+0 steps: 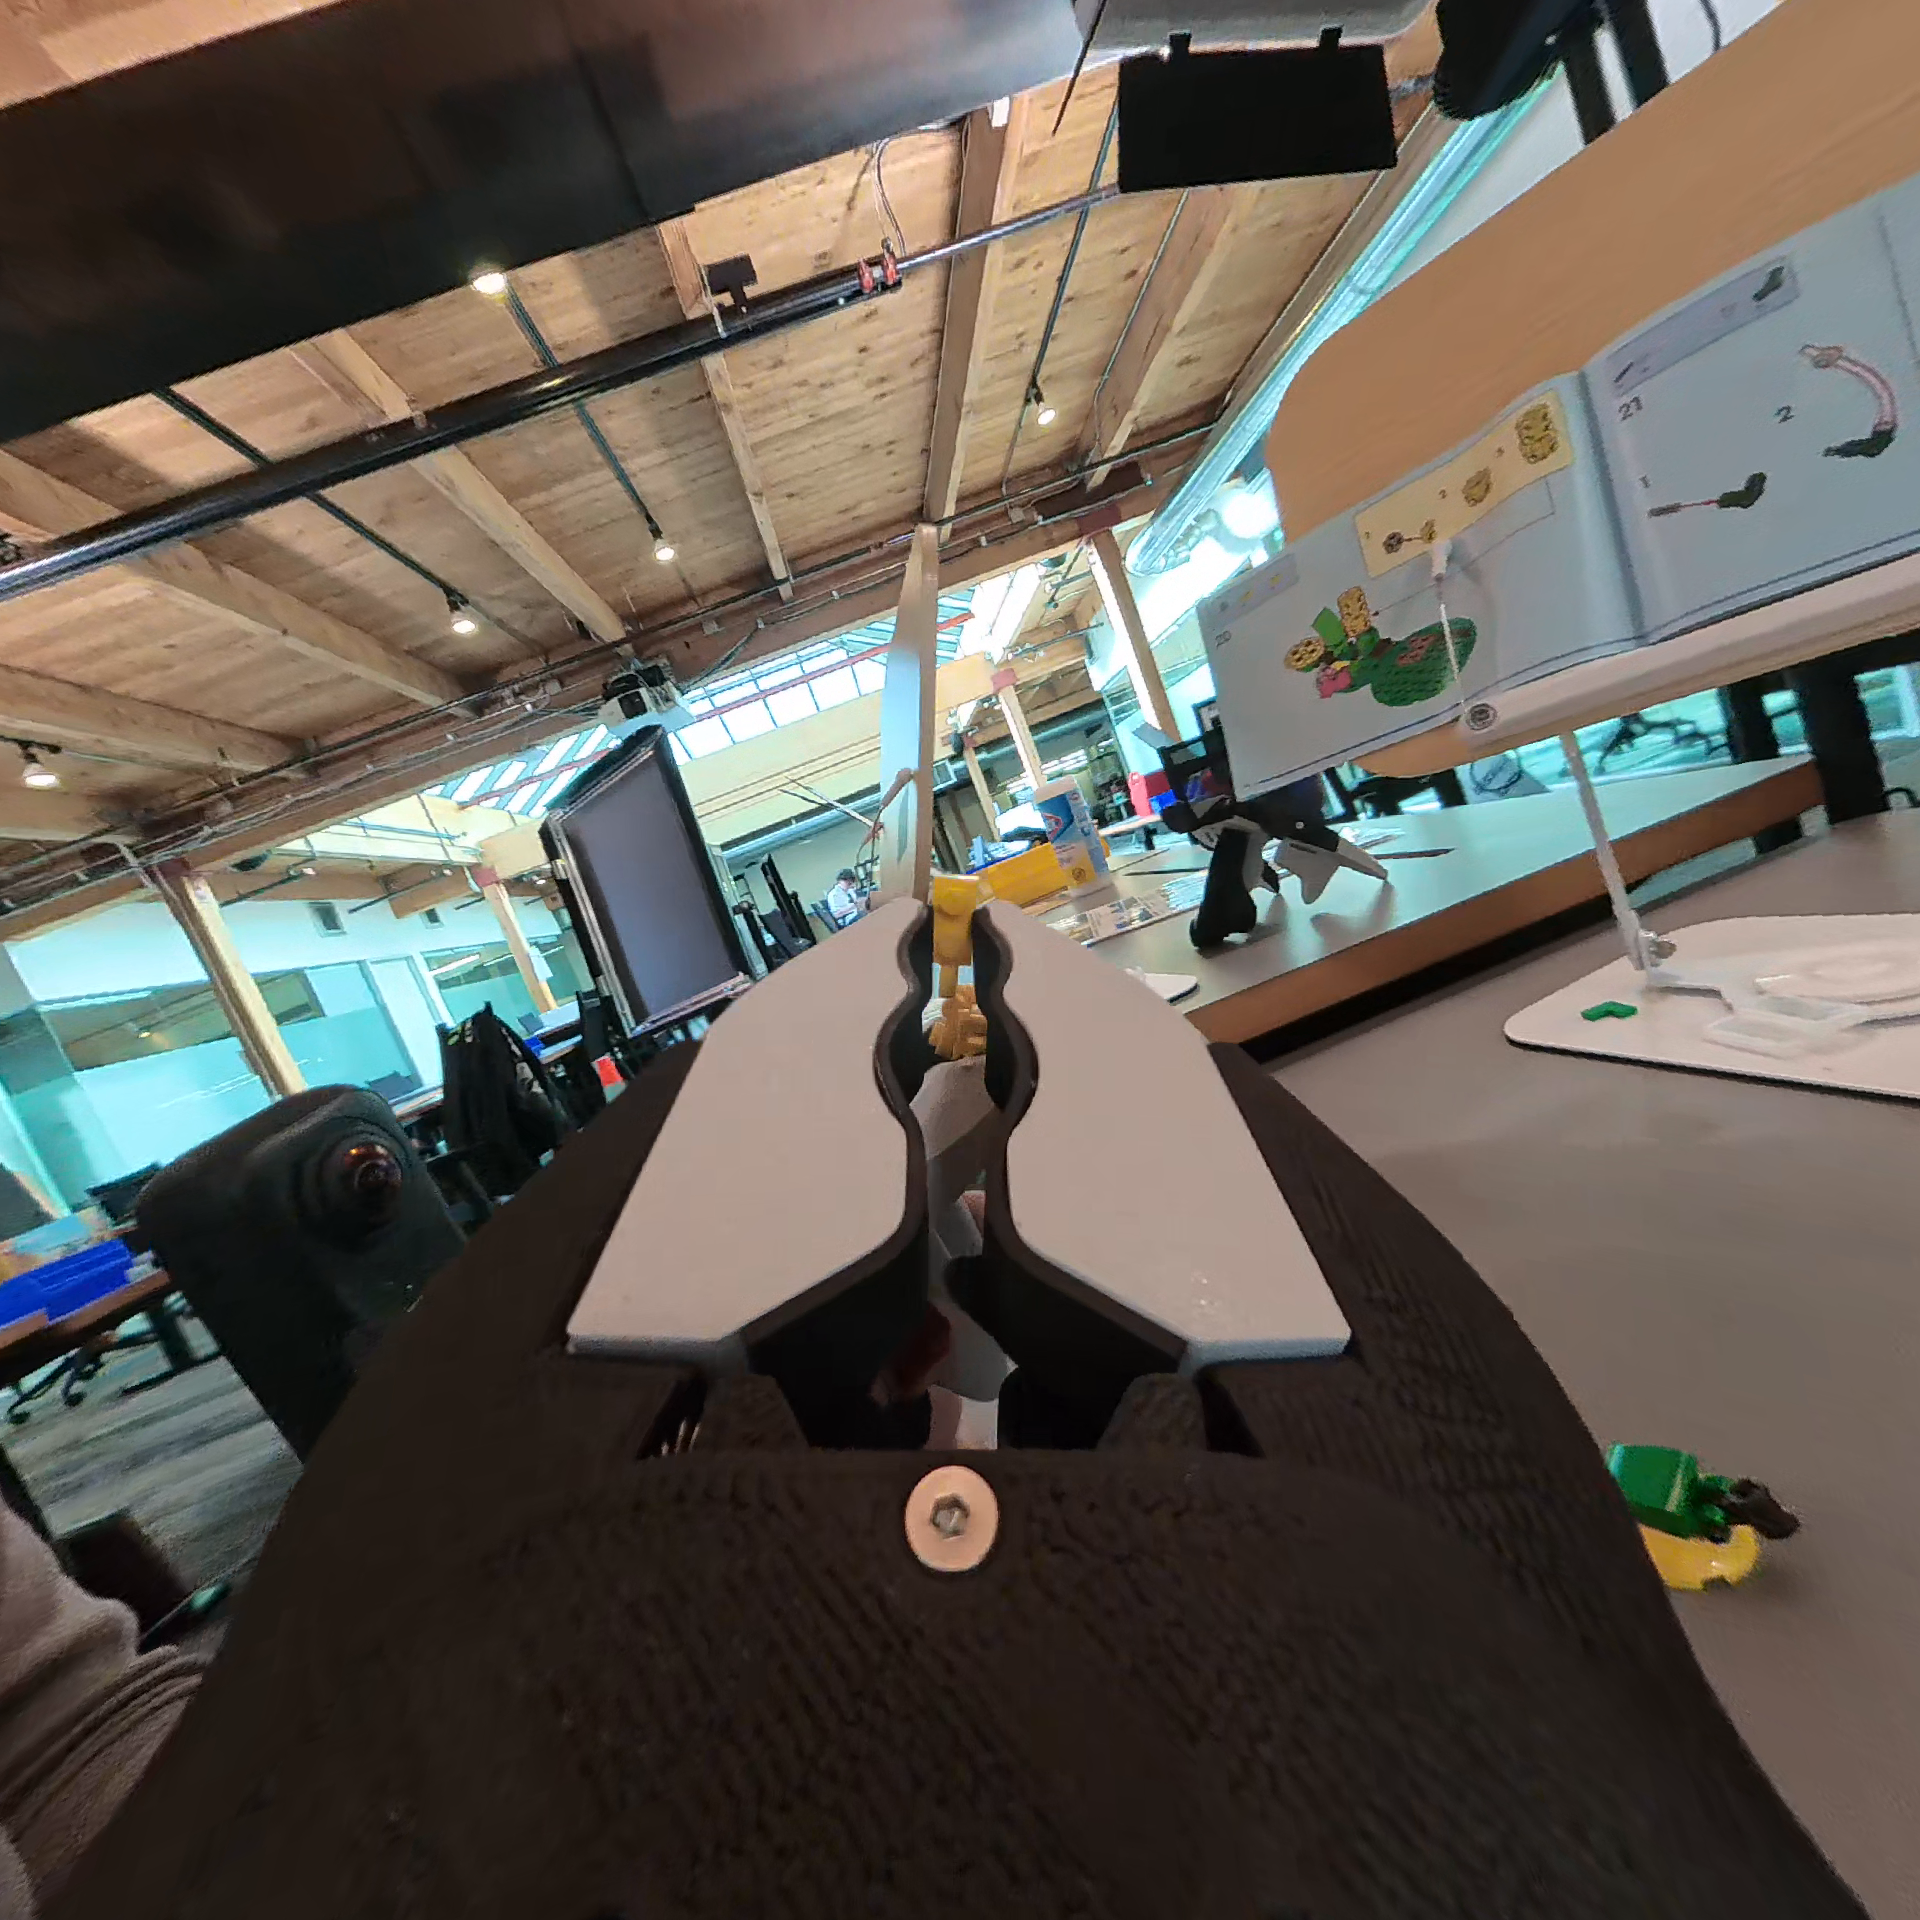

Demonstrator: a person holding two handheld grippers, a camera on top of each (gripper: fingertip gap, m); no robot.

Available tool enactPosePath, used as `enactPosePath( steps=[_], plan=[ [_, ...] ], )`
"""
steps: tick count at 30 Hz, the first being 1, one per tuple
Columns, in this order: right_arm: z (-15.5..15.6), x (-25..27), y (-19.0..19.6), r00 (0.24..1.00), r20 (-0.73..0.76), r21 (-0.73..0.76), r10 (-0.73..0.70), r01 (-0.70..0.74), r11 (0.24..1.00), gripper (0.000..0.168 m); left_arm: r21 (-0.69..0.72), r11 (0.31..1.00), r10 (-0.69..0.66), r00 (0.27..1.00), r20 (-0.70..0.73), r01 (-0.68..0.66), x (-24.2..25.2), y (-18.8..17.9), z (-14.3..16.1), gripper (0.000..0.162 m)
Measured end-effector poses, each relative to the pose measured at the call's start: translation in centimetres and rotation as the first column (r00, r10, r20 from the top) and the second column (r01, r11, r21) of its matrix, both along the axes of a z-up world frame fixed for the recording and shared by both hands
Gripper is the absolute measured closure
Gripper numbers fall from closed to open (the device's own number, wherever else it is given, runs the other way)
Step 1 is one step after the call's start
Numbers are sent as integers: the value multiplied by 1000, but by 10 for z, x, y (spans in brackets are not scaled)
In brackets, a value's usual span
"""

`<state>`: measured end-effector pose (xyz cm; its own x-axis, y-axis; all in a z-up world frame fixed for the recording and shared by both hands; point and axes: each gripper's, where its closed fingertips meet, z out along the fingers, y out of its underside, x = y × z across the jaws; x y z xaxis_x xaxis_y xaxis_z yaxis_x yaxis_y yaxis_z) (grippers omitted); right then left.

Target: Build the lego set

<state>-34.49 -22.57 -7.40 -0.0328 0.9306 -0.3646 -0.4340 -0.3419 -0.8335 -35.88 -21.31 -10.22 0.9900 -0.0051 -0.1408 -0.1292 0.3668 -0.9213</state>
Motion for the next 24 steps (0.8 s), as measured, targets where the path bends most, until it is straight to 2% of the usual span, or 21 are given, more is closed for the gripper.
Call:
enactPosePath(
  steps=[13,15,16,17,19,21,23,24],
  plan=[
    [-8,-2,10,993,103,19,-51,50,999,164,-27,1000,10,997,-77,-12,-7,4,-5,144],
    [-14,-1,15,980,180,50,-83,76,996,164,-31,998,59,992,-116,-62,-19,4,-5,144],
    [-22,-3,16,959,268,75,-92,74,994,163,-30,995,90,987,-135,-95,-28,3,-5,144],
    [-35,-6,15,916,393,103,-77,40,994,163,-27,991,126,980,-152,-131,-39,2,-3,144],
    [-70,-9,5,744,669,127,-6,-106,986,163,-20,978,202,964,-173,-209,-66,-4,1,144],
    [-107,-2,-7,484,875,105,31,-251,962,163,-17,966,253,953,-169,-259,-89,-10,3,144],
    [-136,8,-12,224,974,106,-19,-384,917,163,-20,958,280,948,-150,-286,-104,-15,4,144],
    [-146,12,-13,126,991,104,-53,-446,889,163,-20,957,285,948,-142,-291,-109,-17,5,144]
  ],
)
